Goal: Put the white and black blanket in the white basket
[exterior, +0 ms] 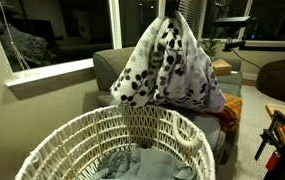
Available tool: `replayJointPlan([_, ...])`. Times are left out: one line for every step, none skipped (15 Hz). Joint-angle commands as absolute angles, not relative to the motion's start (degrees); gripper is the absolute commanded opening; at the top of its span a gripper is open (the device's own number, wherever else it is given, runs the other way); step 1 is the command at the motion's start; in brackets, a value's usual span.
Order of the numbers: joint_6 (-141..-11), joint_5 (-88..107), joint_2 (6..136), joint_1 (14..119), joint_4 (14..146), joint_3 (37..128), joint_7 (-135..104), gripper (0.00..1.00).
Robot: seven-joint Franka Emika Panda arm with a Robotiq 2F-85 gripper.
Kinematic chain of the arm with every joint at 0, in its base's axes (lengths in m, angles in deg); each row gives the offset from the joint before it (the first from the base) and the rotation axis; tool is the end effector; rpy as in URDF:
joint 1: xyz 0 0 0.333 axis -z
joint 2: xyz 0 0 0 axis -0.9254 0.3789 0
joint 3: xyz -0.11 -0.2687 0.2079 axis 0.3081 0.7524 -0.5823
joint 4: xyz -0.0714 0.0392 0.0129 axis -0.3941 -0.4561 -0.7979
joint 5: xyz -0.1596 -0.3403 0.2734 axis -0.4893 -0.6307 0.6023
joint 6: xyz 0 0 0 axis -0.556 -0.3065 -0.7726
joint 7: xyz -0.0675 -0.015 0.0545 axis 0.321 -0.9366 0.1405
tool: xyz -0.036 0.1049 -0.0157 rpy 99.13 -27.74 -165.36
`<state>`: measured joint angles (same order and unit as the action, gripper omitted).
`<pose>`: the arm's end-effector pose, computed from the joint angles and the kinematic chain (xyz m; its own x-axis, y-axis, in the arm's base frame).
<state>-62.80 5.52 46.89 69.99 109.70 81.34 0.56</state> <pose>0.5834 -0.0545 0.4805 0.9797 0.1784 0.0915 0.1660 -0.9776 0.1291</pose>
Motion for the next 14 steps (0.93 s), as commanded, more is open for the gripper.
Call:
replayJointPlan([-57.5, 7.2, 43.0, 68.4, 107.4, 80.5, 3.5, 0.02])
replayJointPlan([-56.7, 7.2, 42.7, 68.0, 106.9, 80.2, 3.9, 0.02])
replayJointPlan([-56.0, 7.4, 42.5, 67.6, 106.5, 79.9, 4.5, 0.02])
replayJointPlan([-55.2, 7.2, 42.4, 67.2, 105.9, 79.6, 4.8, 0.02])
replayJointPlan([-54.3, 7.4, 42.3, 66.8, 105.3, 79.3, 5.3, 0.02])
replayJointPlan([-53.7, 7.6, 42.2, 66.4, 104.7, 79.0, 5.9, 0.02])
replayJointPlan([-52.7, 8.0, 42.3, 65.9, 104.0, 78.8, 6.9, 0.02])
replayJointPlan([-52.0, 8.2, 42.3, 65.5, 103.3, 78.6, 7.5, 0.02])
replayJointPlan([-51.1, 8.5, 42.3, 65.1, 102.6, 78.3, 8.2, 0.02])
replayJointPlan([-50.3, 8.6, 42.3, 64.7, 101.8, 78.0, 8.9, 0.02])
replayJointPlan([-49.6, 8.6, 42.4, 64.3, 101.0, 77.7, 9.4, 0.02])
replayJointPlan([-48.8, 8.4, 42.5, 63.9, 100.2, 77.4, 9.8, 0.02])
replayJointPlan([-48.3, 8.2, 42.6, 63.5, 99.4, 77.0, 10.1, 0.02])
replayJointPlan([-47.7, 7.9, 42.8, 63.1, 98.5, 76.5, 10.4, 0.02])
